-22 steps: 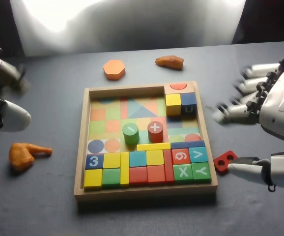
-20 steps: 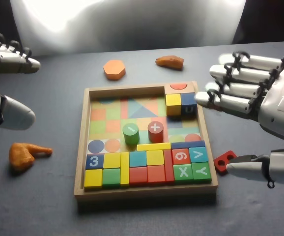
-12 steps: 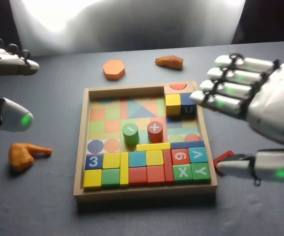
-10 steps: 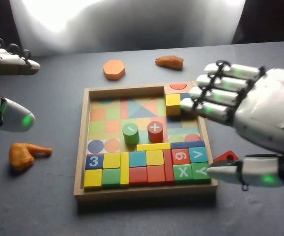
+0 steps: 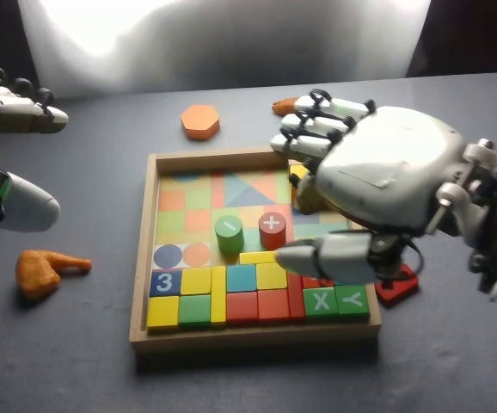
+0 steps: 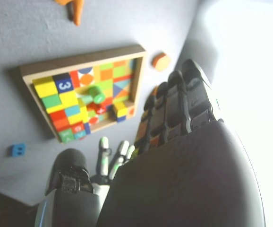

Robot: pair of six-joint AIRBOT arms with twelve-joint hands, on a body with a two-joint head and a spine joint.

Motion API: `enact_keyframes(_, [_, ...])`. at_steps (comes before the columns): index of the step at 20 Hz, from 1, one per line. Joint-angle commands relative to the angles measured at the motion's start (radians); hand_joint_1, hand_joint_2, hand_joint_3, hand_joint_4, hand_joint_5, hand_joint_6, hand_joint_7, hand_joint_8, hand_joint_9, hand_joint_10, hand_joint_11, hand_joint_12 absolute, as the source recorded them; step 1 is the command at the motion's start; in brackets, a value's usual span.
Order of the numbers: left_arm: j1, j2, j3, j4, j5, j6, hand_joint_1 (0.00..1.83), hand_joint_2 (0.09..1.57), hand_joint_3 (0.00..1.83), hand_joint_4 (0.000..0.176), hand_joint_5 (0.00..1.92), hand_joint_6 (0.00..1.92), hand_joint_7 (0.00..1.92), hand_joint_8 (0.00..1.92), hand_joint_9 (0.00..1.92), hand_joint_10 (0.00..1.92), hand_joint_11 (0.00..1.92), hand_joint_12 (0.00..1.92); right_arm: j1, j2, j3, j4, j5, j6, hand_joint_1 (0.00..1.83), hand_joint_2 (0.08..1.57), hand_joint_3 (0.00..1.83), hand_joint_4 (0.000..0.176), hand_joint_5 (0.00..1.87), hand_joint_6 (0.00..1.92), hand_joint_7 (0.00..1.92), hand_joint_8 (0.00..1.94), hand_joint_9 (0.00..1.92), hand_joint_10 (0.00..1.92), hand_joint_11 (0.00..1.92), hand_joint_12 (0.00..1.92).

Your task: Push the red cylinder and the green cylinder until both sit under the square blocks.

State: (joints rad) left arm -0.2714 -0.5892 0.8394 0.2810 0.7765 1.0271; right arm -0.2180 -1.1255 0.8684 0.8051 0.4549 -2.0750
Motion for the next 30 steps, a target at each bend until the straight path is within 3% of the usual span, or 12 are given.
enact_keyframes(1, [-0.014,0.009,0.002,0.024,-0.078,0.003,0.0,1.16,0.0,0.0,0.01,0.0,0.06,0.0,0.08,0.01,0.0,0.29,0.018,-0.003,0.004,-0.023,0.084,-0.006,0.07,1.2,0.0,0.0,0.89,0.04,0.22,0.0,0.08,0.01,0.0,0.03])
enact_keyframes(6, [-0.014,0.009,0.004,0.026,-0.082,0.003,0.0,1.17,0.0,0.0,0.0,0.0,0.05,0.0,0.07,0.0,0.0,0.25,0.044,-0.103,0.08,0.034,0.11,-0.005,0.02,1.22,0.01,0.0,0.87,0.02,0.25,0.01,0.1,0.01,0.01,0.01])
enact_keyframes(7, [-0.014,0.009,0.004,0.027,-0.082,0.003,0.0,1.17,0.0,0.0,0.02,0.0,0.07,0.01,0.08,0.01,0.0,0.32,0.042,-0.115,0.089,0.047,0.11,-0.006,0.02,1.22,0.01,0.0,0.85,0.01,0.27,0.02,0.12,0.02,0.03,0.02])
enact_keyframes(8, [-0.014,0.009,0.004,0.028,-0.082,0.003,0.0,1.16,0.0,0.0,0.03,0.01,0.08,0.01,0.09,0.01,0.0,0.33,0.037,-0.126,0.097,0.06,0.11,-0.006,0.05,1.22,0.0,0.0,0.83,0.0,0.27,0.01,0.14,0.0,0.0,0.14])
enact_keyframes(12, [-0.014,0.009,0.004,0.029,-0.082,0.003,0.0,1.17,0.0,0.0,0.04,0.0,0.07,0.0,0.08,0.0,0.0,0.29,0.028,-0.162,0.113,0.067,0.123,0.027,0.01,1.21,0.0,0.0,0.89,0.02,0.26,0.0,0.13,0.0,0.0,0.23])
enact_keyframes(23, [-0.014,0.009,0.004,0.029,-0.082,0.003,0.0,1.19,0.01,0.0,0.02,0.0,0.04,0.0,0.04,0.0,0.0,0.19,0.009,-0.184,0.156,0.152,0.118,0.018,0.07,1.19,0.0,0.0,0.89,0.0,0.26,0.0,0.13,0.0,0.0,0.28])
enact_keyframes(27, [-0.014,0.009,0.004,0.029,-0.082,0.003,0.0,1.19,0.0,0.0,0.02,0.0,0.06,0.0,0.08,0.01,0.0,0.28,-0.005,-0.187,0.171,0.152,0.117,0.02,0.06,1.19,0.0,0.0,0.81,0.0,0.29,0.01,0.14,0.01,0.0,0.26])
enact_keyframes(30, [-0.014,0.009,0.004,0.029,-0.082,0.003,0.0,1.17,0.0,0.0,0.01,0.0,0.06,0.0,0.08,0.0,0.0,0.31,-0.012,-0.189,0.182,0.159,0.106,0.027,0.09,1.19,0.0,0.0,0.87,0.03,0.28,0.0,0.14,0.0,0.0,0.31])
